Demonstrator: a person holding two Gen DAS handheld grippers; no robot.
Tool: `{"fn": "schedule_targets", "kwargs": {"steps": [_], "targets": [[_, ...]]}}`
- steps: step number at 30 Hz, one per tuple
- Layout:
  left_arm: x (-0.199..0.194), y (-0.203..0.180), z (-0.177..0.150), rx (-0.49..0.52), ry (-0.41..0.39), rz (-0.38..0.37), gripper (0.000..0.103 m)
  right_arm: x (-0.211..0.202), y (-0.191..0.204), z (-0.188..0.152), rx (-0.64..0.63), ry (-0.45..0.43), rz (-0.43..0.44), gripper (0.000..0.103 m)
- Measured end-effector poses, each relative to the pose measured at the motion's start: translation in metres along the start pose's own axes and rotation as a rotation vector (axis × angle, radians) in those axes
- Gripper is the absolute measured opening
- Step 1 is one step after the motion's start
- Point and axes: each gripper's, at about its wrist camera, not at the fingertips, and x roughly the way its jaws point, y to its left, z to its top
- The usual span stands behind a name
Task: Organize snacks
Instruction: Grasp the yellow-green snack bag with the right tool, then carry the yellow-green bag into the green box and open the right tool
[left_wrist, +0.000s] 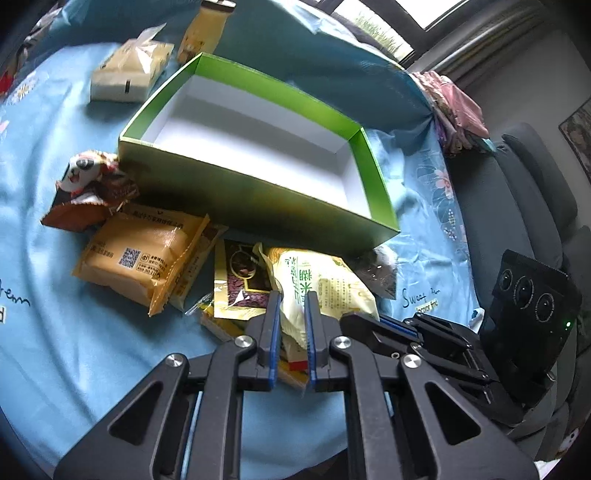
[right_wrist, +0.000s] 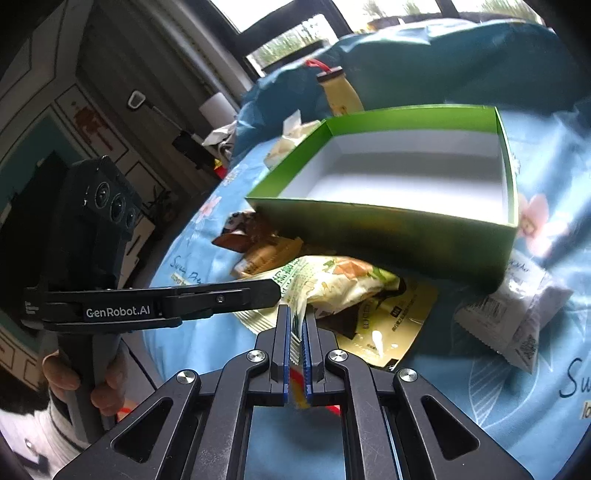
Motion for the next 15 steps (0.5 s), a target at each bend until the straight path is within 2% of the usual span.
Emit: {"fn": "schedule_targets", "kwargs": {"steps": [8,15], "targets": [[-0.012,-0.019,0.019,0.052,-0.053,-0.020,0.011,-0.022,0.016,0.016,-0.080,-0.072,-0.032,0.007],[-0.011,-0.027,0.055,0.069,-0.076,-0.031,0.011,-0.026,0.016,0.046,-0.120,-0.126,-0.068,0.007]]}}
